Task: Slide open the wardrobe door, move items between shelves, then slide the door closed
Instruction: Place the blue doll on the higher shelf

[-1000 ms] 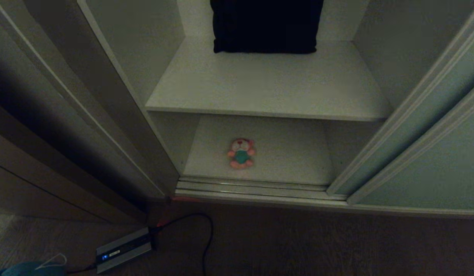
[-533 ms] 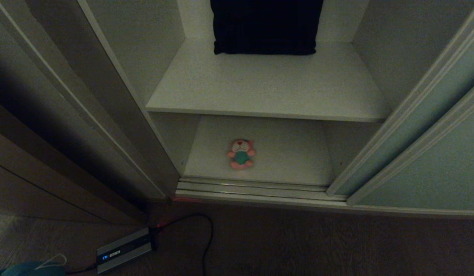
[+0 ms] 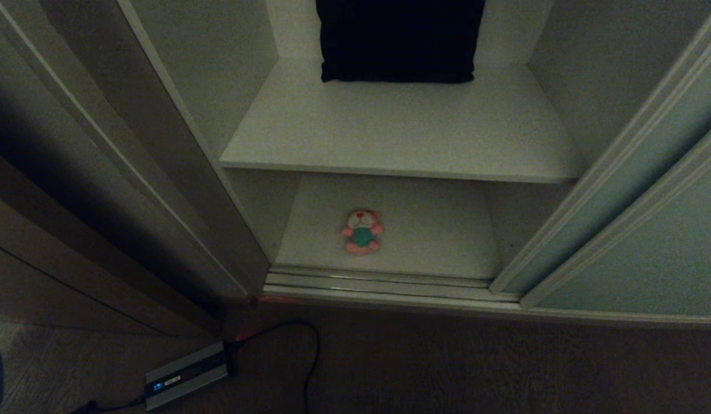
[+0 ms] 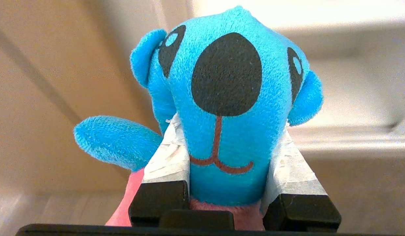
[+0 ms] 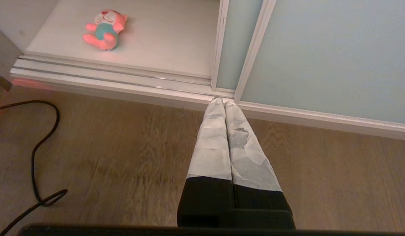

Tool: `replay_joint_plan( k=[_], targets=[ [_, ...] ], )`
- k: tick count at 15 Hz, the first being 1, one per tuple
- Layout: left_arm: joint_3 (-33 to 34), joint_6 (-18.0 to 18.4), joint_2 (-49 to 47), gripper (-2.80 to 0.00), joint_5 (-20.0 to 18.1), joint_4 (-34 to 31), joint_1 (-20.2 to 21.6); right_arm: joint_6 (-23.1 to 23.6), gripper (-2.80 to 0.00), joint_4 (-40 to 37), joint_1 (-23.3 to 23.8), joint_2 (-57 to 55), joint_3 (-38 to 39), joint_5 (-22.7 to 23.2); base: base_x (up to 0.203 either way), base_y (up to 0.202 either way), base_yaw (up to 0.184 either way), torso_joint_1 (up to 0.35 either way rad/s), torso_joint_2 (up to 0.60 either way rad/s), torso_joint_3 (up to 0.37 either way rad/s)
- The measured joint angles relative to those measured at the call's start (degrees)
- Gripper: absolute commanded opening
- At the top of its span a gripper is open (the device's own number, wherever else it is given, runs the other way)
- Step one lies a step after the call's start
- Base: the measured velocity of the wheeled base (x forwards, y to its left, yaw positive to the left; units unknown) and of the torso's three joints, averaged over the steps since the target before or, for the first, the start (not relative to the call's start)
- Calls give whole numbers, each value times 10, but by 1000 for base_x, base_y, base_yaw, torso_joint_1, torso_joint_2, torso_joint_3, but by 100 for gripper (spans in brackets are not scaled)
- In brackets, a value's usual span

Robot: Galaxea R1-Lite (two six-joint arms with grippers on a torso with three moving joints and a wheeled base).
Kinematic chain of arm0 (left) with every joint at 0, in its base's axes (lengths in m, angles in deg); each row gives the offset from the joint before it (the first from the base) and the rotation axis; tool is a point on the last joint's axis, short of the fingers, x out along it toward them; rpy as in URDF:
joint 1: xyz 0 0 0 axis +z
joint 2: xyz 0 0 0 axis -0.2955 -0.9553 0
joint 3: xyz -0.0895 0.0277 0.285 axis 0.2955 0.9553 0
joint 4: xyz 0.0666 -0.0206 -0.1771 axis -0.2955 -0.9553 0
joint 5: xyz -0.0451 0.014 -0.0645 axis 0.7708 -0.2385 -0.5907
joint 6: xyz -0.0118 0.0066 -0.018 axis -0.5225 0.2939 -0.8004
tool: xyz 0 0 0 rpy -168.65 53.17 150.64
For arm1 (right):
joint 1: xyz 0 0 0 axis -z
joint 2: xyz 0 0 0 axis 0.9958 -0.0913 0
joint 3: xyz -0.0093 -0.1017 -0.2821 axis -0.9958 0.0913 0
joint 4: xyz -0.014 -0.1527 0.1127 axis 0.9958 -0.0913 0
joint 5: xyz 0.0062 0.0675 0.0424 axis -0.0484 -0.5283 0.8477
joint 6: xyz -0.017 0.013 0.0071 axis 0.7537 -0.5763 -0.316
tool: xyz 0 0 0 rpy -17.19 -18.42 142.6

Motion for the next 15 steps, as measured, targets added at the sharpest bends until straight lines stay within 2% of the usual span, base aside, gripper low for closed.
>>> replay_joint_plan(
  k=[4, 9, 12, 15],
  targets=[
    [-173, -14, -165, -280, -72, 25, -1, 0, -280, 0, 0, 0, 0, 0, 0, 0, 0, 0, 0, 0],
    [-375, -24, -428, -280, -149, 62, -16, 0, -280, 0, 0, 0, 0, 0, 0, 0, 0, 0, 0, 0],
    [-533, -35, -601, -280, -152, 64, -47, 0, -280, 0, 0, 0, 0, 0, 0, 0, 0, 0, 0, 0],
    [-691, -42, -775, -280, -109, 68, -99, 0, -280, 0, 0, 0, 0, 0, 0, 0, 0, 0, 0, 0]
  ],
)
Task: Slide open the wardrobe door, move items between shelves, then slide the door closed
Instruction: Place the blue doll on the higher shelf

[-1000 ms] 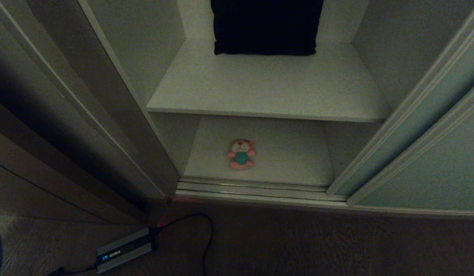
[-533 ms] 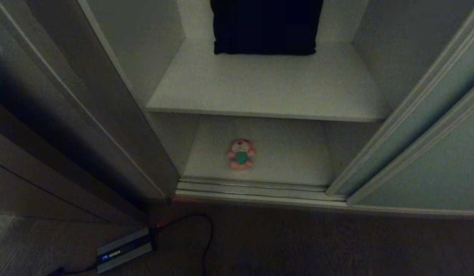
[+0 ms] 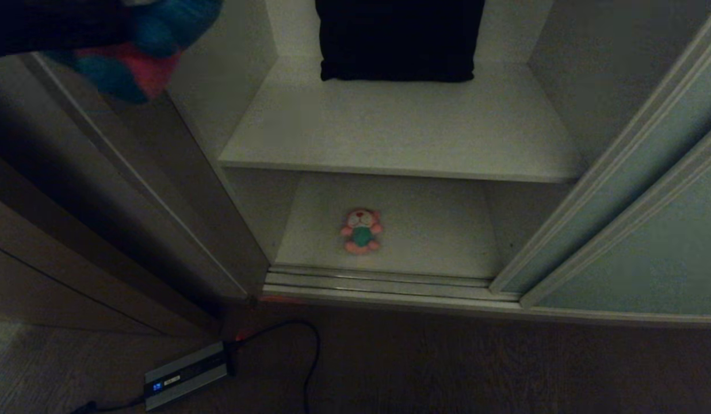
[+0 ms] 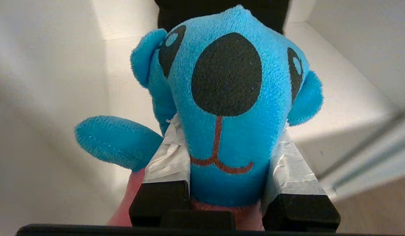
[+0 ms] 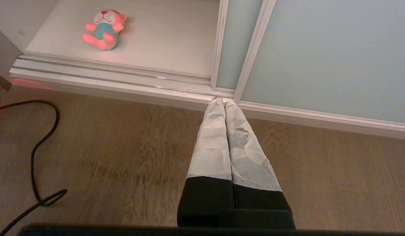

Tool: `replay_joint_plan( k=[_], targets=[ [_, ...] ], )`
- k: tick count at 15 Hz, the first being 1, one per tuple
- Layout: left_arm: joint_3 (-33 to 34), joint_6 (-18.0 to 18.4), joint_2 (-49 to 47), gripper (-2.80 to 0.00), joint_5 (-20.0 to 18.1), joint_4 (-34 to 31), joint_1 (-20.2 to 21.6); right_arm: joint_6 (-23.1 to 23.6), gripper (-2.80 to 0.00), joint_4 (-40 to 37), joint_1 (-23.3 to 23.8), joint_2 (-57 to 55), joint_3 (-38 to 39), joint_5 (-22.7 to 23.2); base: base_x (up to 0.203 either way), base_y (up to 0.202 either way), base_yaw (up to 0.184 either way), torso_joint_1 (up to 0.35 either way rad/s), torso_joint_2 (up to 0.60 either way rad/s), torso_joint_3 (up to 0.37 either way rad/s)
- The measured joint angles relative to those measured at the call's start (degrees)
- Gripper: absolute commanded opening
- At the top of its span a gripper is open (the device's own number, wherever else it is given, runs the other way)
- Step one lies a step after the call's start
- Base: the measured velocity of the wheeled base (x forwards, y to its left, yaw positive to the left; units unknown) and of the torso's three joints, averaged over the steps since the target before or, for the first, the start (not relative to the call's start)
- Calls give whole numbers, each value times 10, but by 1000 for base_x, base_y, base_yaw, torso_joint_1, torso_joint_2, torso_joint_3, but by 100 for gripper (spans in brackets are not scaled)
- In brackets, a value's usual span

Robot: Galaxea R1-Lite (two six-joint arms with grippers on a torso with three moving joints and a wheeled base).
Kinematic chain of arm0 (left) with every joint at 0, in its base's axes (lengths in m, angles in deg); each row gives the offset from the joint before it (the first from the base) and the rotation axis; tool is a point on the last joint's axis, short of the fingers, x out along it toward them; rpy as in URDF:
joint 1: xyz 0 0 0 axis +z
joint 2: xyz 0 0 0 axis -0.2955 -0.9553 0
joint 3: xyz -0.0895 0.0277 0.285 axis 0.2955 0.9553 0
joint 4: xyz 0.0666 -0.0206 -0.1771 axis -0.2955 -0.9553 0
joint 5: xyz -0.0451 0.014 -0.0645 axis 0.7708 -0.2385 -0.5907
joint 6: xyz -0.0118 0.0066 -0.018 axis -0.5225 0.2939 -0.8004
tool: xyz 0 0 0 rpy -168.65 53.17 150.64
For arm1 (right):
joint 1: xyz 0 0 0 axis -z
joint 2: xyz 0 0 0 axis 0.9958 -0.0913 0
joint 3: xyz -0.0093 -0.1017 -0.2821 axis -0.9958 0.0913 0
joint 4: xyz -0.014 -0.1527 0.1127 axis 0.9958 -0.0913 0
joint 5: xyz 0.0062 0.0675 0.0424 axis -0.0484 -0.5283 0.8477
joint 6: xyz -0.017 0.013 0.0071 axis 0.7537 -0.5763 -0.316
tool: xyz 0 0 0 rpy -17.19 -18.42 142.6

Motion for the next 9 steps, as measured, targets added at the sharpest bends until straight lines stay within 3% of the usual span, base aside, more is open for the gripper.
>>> replay_joint_plan(
  k=[4, 9],
  targets=[
    [-149, -22, -193, -280, 91, 14, -56, 0, -280, 0, 0, 0, 0, 0, 0, 0, 0, 0, 0, 0],
    [-204, -43, -370, -280, 148, 130, -78, 0, -280, 0, 0, 0, 0, 0, 0, 0, 0, 0, 0, 0]
  ],
)
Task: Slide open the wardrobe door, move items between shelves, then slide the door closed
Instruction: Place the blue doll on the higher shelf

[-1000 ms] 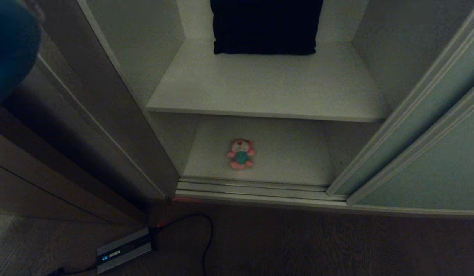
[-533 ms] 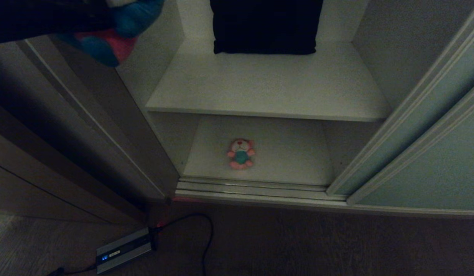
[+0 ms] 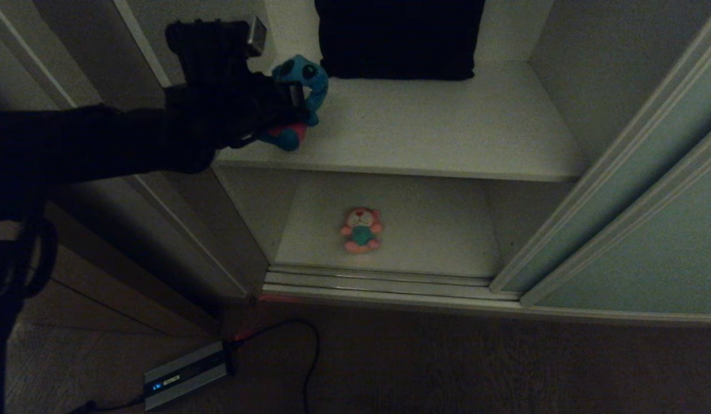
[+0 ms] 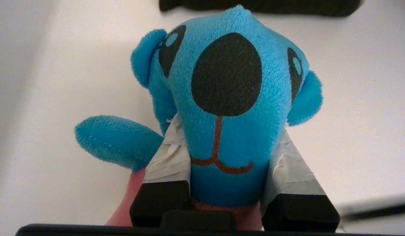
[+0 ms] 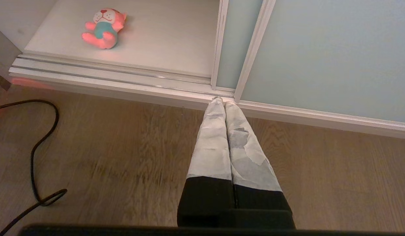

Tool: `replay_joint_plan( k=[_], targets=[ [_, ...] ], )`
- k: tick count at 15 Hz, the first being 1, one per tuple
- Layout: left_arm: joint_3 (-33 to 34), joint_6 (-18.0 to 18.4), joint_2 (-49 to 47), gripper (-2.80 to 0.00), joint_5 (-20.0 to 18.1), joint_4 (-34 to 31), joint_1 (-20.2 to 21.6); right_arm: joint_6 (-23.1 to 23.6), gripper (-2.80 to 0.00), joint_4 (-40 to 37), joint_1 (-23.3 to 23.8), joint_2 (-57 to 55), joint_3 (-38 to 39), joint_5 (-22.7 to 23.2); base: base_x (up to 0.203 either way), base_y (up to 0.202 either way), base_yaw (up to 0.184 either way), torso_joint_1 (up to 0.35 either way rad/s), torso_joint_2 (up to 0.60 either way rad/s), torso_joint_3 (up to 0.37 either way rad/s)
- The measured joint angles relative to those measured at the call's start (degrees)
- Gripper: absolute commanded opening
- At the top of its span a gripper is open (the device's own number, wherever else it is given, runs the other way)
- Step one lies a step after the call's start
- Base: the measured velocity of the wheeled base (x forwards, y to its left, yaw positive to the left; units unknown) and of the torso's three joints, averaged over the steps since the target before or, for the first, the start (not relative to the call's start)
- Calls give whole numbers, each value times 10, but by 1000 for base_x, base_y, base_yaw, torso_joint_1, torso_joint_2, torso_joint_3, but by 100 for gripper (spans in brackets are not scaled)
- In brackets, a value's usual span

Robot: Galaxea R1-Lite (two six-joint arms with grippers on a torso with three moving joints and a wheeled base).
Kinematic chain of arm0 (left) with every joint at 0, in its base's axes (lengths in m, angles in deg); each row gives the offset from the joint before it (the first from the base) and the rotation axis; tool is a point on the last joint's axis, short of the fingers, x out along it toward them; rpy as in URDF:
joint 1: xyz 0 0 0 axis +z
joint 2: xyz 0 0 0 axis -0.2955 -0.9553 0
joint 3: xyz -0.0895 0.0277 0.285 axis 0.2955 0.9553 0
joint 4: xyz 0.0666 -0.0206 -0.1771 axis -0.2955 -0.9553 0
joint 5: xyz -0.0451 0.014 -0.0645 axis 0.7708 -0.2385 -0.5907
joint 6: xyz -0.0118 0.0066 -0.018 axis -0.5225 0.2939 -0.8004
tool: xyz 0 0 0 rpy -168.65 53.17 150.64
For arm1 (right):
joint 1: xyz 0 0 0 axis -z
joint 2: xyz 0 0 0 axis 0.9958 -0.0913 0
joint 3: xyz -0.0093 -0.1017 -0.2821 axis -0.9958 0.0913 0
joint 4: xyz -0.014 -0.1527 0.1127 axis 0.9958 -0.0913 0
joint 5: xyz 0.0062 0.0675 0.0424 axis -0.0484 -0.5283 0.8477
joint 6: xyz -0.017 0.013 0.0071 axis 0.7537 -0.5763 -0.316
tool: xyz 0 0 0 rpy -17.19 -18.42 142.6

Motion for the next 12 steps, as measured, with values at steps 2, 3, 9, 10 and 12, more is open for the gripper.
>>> replay_joint_plan(
  k=[2, 3, 9, 10, 12],
  targets=[
    [-6, -2, -37, -280, 11, 37, -4, 0, -280, 0, 0, 0, 0, 0, 0, 0, 0, 0, 0, 0],
    [-6, -2, -48, -280, 17, 50, -5, 0, -280, 0, 0, 0, 0, 0, 0, 0, 0, 0, 0, 0],
    [-7, 8, -84, -280, 32, 159, -2, 0, -280, 0, 0, 0, 0, 0, 0, 0, 0, 0, 0, 0],
    [-7, 8, -88, -280, 32, 171, -2, 0, -280, 0, 0, 0, 0, 0, 0, 0, 0, 0, 0, 0],
    [-7, 24, -96, -280, 34, 199, -2, 0, -280, 0, 0, 0, 0, 0, 0, 0, 0, 0, 0, 0]
  ],
)
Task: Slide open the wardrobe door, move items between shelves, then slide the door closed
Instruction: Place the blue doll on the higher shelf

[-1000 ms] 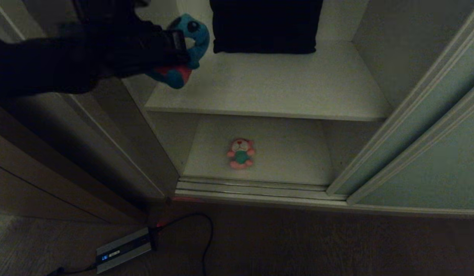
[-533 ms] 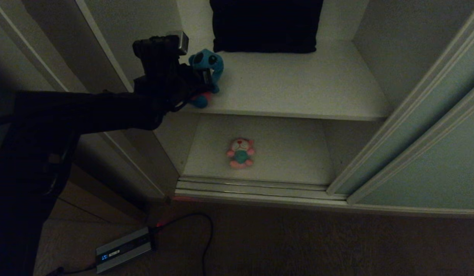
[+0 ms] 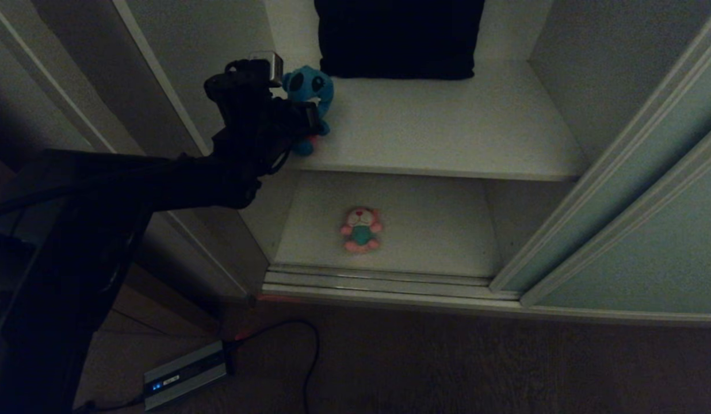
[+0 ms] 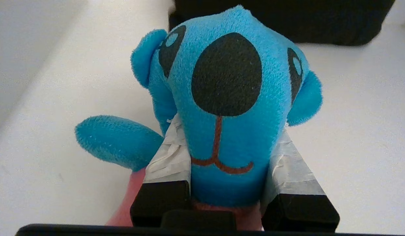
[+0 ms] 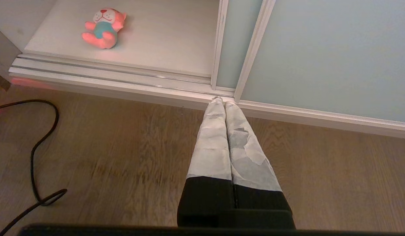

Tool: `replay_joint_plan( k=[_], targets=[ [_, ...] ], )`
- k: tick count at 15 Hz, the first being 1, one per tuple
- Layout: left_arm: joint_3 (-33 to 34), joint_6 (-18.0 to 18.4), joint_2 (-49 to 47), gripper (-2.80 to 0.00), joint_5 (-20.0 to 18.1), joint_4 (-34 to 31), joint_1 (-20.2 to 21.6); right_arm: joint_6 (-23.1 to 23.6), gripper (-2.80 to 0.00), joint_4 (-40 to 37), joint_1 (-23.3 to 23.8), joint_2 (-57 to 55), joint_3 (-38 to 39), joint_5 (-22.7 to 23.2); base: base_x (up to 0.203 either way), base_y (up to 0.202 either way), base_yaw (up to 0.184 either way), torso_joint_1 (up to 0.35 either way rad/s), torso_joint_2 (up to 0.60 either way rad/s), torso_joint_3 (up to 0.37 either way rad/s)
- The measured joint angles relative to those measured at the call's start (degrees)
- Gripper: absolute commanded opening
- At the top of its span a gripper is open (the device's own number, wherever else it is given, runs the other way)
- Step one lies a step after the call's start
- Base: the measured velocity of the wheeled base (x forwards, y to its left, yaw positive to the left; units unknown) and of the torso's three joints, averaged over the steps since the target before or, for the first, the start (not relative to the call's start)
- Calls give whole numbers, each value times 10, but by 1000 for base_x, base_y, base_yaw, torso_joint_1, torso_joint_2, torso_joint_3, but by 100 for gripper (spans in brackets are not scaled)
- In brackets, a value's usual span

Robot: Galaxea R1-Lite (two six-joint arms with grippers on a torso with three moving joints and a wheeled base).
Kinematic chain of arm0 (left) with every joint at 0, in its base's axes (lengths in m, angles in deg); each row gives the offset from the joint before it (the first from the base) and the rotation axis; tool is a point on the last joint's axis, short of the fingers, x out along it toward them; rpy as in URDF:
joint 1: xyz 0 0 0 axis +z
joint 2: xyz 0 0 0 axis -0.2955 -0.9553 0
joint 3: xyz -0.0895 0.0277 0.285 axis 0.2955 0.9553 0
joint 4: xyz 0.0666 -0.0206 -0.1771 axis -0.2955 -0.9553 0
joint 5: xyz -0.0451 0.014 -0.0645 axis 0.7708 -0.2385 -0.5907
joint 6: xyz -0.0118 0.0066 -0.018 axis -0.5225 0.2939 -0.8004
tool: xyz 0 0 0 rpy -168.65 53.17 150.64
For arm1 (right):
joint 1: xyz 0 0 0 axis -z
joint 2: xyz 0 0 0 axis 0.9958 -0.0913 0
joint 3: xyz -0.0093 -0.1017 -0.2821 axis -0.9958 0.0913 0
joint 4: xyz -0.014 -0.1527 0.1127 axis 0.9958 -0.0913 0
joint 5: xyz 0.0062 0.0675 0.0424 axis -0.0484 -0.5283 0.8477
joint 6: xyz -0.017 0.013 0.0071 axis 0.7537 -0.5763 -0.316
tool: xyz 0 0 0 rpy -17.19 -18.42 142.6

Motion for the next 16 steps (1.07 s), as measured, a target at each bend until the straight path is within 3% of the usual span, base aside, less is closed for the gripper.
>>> replay_joint_plan(
  k=[4, 5, 16],
  targets=[
    [-6, 20, -13, -280, 1, 41, 0, 0, -280, 0, 0, 0, 0, 0, 0, 0, 0, 0, 0, 0],
    [-9, 20, -16, 0, 1, 42, 1, 0, -280, 0, 0, 0, 0, 0, 0, 0, 0, 0, 0, 0],
    [-11, 18, -28, 0, 15, 63, 10, 0, -280, 0, 0, 0, 0, 0, 0, 0, 0, 0, 0, 0]
  ],
)
